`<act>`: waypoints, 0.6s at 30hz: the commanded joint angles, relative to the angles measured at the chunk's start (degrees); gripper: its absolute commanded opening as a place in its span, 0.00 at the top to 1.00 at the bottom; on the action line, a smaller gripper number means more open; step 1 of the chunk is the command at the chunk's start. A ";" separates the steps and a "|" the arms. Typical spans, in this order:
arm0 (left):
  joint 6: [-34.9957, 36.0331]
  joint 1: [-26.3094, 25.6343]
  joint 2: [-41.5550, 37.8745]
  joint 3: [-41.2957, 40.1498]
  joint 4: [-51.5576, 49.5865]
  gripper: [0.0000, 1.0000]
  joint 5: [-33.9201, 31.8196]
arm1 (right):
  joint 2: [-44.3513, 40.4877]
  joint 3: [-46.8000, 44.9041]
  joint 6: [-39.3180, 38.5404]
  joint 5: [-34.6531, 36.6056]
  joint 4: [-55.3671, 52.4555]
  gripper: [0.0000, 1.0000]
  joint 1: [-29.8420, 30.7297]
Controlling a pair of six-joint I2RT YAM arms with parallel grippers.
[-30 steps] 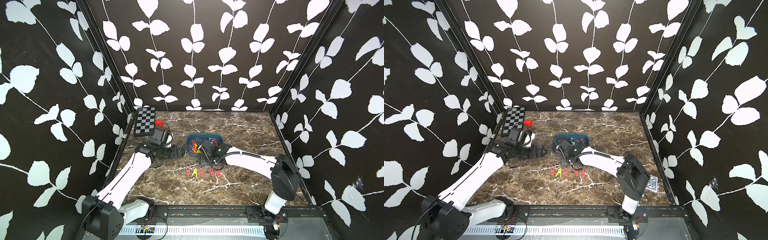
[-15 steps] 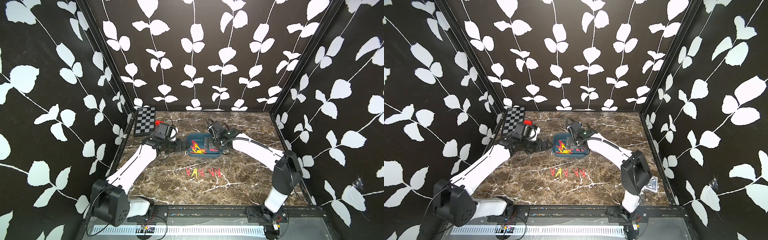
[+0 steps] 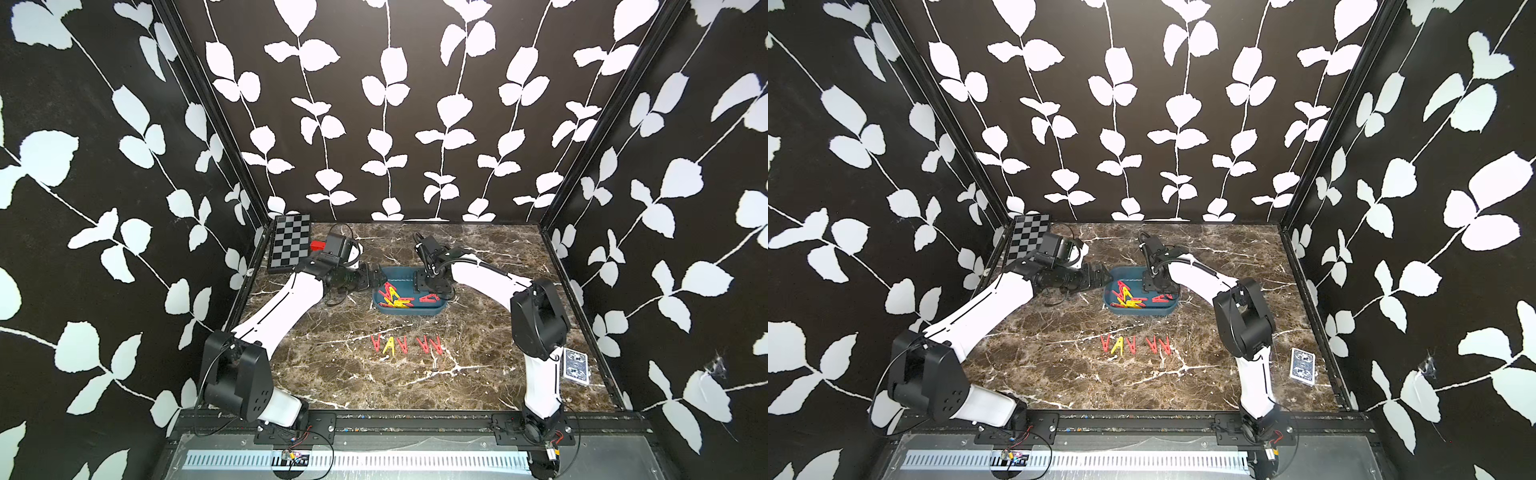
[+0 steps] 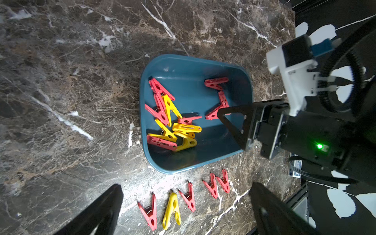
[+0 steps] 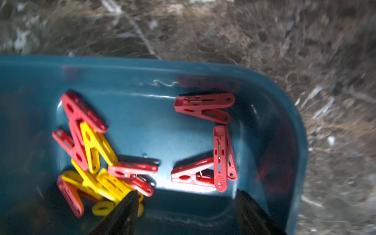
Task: Take the clothespins out of the storage box
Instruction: Pick up the clothespin from the storage box.
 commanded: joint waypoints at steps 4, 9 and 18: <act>1.14 0.18 1.28 2.53 0.36 0.01 0.81 | 2.67 2.23 1.86 -1.88 -0.93 0.32 -1.37; 2.13 0.21 2.26 3.64 -0.37 0.01 0.32 | 4.41 3.39 2.94 -1.36 -2.44 0.33 -1.37; 2.56 0.22 2.88 4.04 -0.81 0.01 0.28 | 5.72 3.75 3.82 -1.70 -1.69 0.50 -1.69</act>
